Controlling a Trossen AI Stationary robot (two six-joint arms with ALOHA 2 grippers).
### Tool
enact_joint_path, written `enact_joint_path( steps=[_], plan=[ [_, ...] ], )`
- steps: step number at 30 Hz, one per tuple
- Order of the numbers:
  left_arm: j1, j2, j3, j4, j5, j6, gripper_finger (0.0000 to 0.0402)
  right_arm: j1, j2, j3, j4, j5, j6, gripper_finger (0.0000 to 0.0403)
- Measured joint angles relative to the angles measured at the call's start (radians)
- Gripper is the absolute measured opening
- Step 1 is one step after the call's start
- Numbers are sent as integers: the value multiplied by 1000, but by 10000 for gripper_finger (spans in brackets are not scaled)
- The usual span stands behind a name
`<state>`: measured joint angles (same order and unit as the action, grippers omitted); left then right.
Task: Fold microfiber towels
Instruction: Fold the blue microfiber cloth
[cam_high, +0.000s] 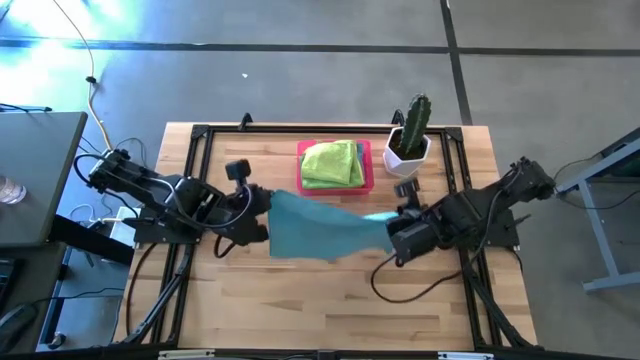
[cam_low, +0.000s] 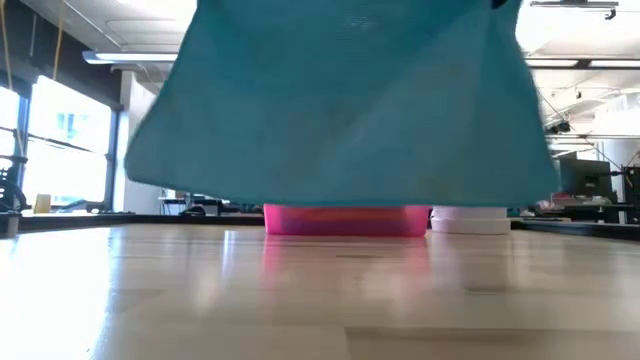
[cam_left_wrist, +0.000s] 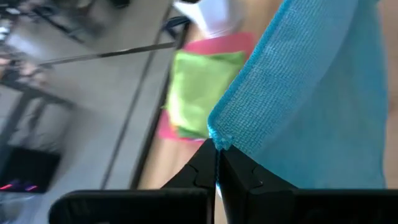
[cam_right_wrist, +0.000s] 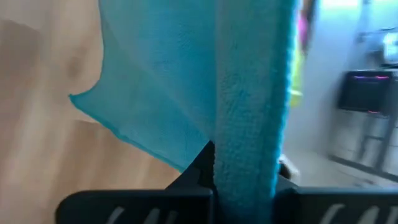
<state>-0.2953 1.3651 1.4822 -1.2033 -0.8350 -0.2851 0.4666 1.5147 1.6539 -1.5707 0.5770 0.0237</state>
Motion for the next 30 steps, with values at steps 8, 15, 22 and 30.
enact_joint_path(
  steps=[8,15,22,30],
  plan=[
    [32,0,0,-36,-22,-23,0,-118,-1,0,2,36,59,0],
    [-40,3,-150,77,297,-194,0,-110,55,0,25,-280,389,0],
    [-158,77,-396,513,460,-219,0,-13,259,0,118,-398,363,0],
    [-263,177,-421,620,611,-230,0,96,474,0,271,-529,335,0]
  ],
)
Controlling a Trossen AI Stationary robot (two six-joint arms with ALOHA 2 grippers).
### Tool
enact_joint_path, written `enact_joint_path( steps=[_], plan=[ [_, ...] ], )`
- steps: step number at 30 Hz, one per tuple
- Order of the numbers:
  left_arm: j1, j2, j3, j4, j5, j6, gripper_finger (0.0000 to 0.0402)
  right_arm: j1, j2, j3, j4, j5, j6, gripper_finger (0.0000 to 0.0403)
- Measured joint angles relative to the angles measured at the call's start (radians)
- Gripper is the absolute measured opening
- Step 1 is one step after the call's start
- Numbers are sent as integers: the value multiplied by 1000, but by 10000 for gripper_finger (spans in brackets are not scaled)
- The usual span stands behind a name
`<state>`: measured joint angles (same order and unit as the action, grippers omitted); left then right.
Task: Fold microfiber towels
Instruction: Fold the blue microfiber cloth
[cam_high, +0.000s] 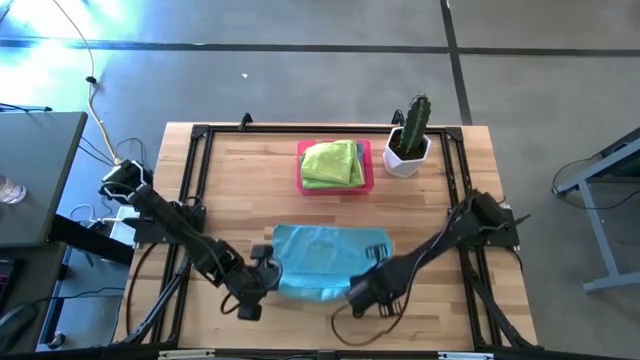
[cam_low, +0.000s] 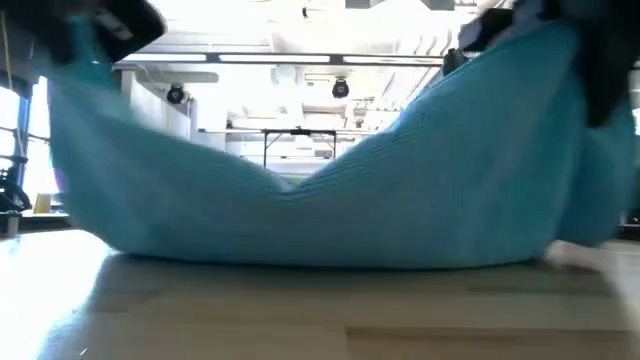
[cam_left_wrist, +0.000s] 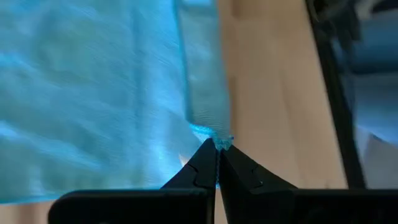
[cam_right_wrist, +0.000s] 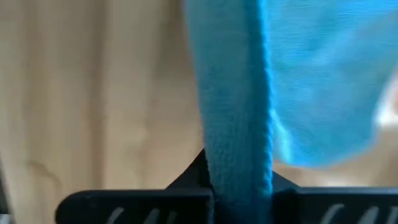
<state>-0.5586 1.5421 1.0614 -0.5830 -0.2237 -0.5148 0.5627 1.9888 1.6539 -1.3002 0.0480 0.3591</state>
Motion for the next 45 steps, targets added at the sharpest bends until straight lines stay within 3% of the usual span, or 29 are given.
enact_joint_path(
  steps=[5,10,17,33,45],
  plan=[
    [-31,41,0,6,33,-15,0,52,24,-22,153,-25,26,0],
    [-31,78,0,14,19,-64,0,62,-16,-236,414,-64,110,0],
    [-12,41,0,-21,-122,-172,0,67,-148,-469,660,-83,187,0],
    [168,20,0,-229,-384,-169,0,-149,-479,-753,702,-191,15,0],
    [211,79,-1,-241,-397,-232,0,-382,-433,-840,726,-278,-91,0]
  ],
)
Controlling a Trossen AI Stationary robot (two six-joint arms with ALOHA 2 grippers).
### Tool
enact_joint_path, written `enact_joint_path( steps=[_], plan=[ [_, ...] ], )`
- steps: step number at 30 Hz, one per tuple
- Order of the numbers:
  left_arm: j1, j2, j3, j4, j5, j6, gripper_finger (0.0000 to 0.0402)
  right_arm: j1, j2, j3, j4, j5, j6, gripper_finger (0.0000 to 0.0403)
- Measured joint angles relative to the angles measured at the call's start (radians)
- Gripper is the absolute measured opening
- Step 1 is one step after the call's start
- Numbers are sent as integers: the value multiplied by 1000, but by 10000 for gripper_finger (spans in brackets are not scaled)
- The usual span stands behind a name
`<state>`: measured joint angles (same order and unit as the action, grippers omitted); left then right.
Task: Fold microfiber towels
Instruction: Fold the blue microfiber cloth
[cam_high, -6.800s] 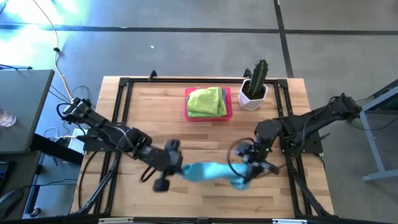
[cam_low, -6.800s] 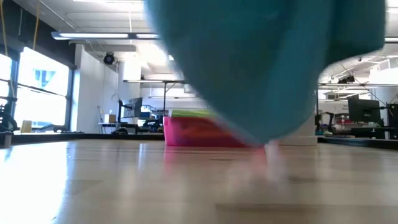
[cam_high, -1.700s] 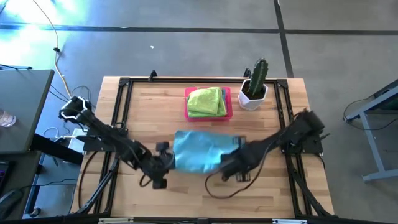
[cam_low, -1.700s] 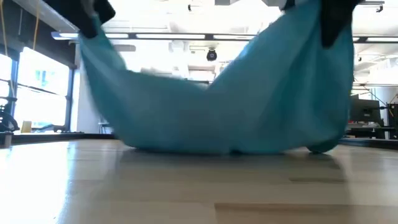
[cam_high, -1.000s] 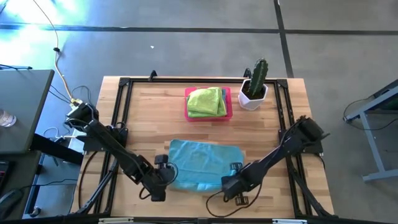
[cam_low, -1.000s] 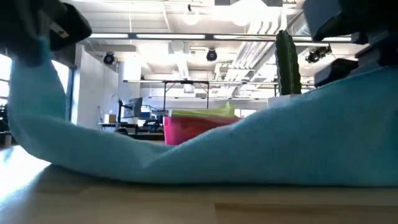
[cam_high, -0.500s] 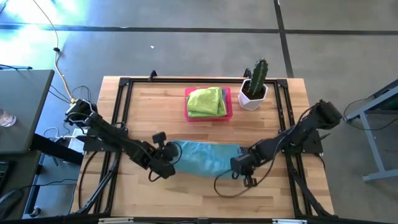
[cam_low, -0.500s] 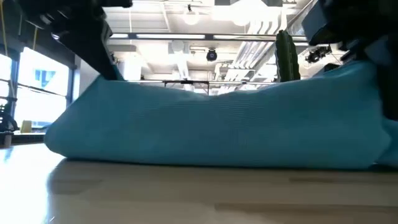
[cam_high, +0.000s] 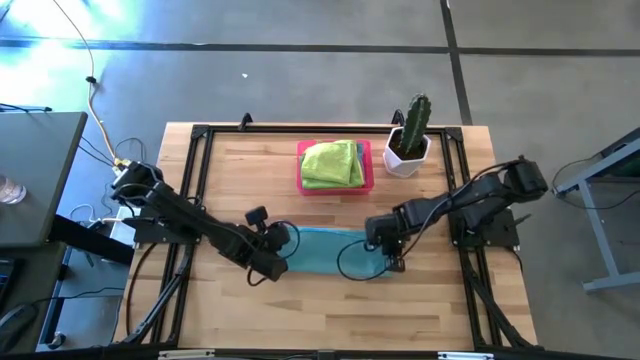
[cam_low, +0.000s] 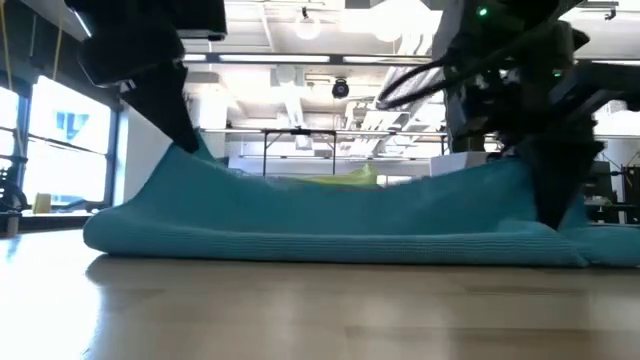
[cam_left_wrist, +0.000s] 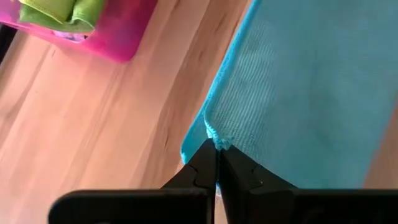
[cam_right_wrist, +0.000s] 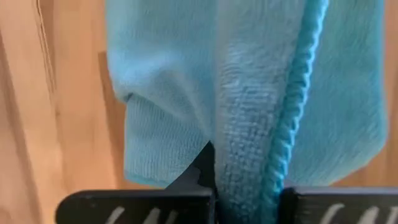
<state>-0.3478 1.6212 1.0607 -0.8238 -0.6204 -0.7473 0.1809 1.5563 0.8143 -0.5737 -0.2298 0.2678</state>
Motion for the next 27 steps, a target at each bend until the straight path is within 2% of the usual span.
enact_joint_path(
  steps=[5,17,21,27],
  plan=[
    [22,55,1,8,-7,-10,0,-43,1,1,35,-9,-127,0],
    [74,122,0,-3,-46,0,0,-98,2,2,-11,-50,-135,8],
    [88,122,0,-4,-37,15,0,-98,2,2,-31,-6,-127,40],
    [94,136,0,-5,9,14,8,-98,2,2,-45,89,-90,125]
  ],
)
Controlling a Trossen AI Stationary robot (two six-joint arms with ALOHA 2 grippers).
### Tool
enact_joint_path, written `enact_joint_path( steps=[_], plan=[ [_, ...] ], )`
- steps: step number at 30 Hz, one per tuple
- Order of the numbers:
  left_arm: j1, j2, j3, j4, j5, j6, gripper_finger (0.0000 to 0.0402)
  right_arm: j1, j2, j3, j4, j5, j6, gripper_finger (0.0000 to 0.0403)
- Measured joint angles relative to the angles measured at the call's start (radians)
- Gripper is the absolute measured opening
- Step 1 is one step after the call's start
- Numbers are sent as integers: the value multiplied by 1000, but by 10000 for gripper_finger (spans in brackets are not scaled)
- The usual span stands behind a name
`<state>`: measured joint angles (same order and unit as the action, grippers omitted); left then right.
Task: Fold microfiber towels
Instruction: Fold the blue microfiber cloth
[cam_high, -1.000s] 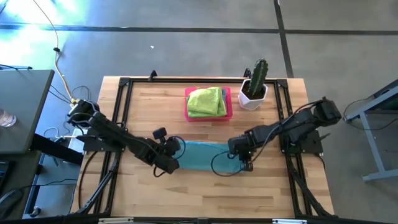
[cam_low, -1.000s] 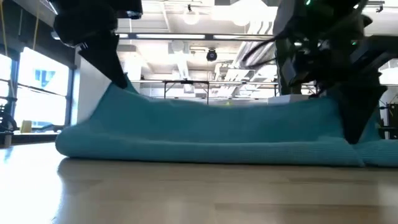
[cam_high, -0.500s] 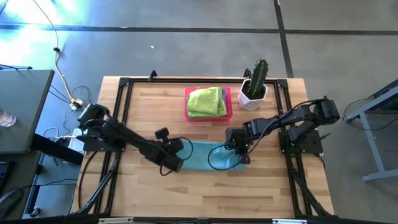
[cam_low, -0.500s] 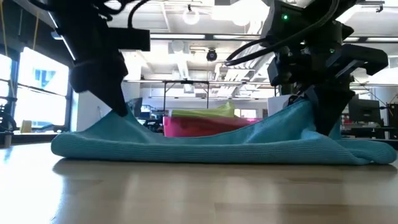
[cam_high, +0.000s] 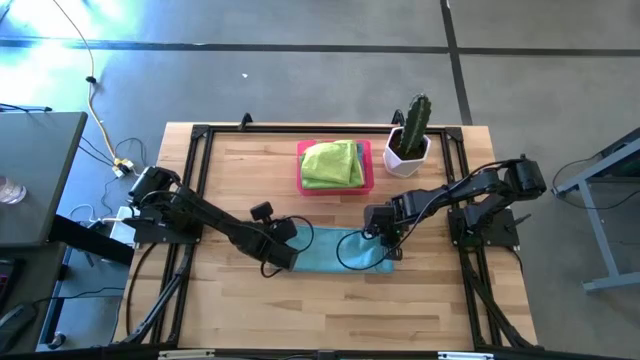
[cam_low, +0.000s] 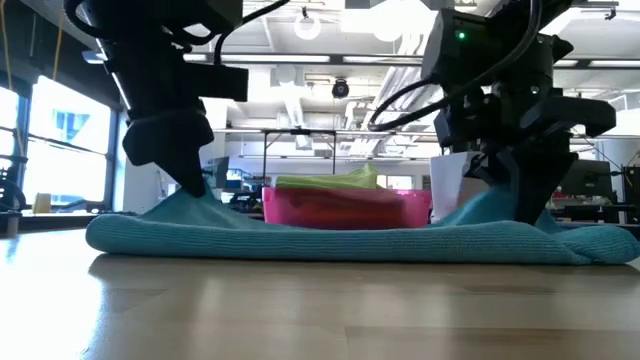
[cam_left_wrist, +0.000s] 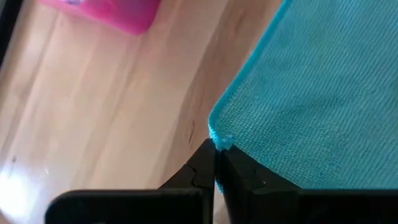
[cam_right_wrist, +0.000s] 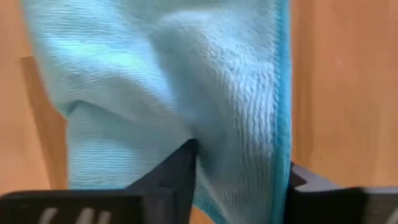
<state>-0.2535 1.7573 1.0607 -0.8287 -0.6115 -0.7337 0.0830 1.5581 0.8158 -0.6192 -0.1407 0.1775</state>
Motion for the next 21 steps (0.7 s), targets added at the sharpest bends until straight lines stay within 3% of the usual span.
enact_joint_path(
  steps=[6,14,17,21],
  plan=[
    [9,15,0,-5,-22,59,55,0,0,22,-106,5,142,187],
    [32,-9,1,-45,-76,253,111,33,-1,135,-338,0,367,201],
    [30,-15,1,-43,-6,331,114,70,-2,130,-322,0,512,202],
    [4,-18,1,6,160,517,108,141,-2,92,-279,-25,647,202]
  ],
)
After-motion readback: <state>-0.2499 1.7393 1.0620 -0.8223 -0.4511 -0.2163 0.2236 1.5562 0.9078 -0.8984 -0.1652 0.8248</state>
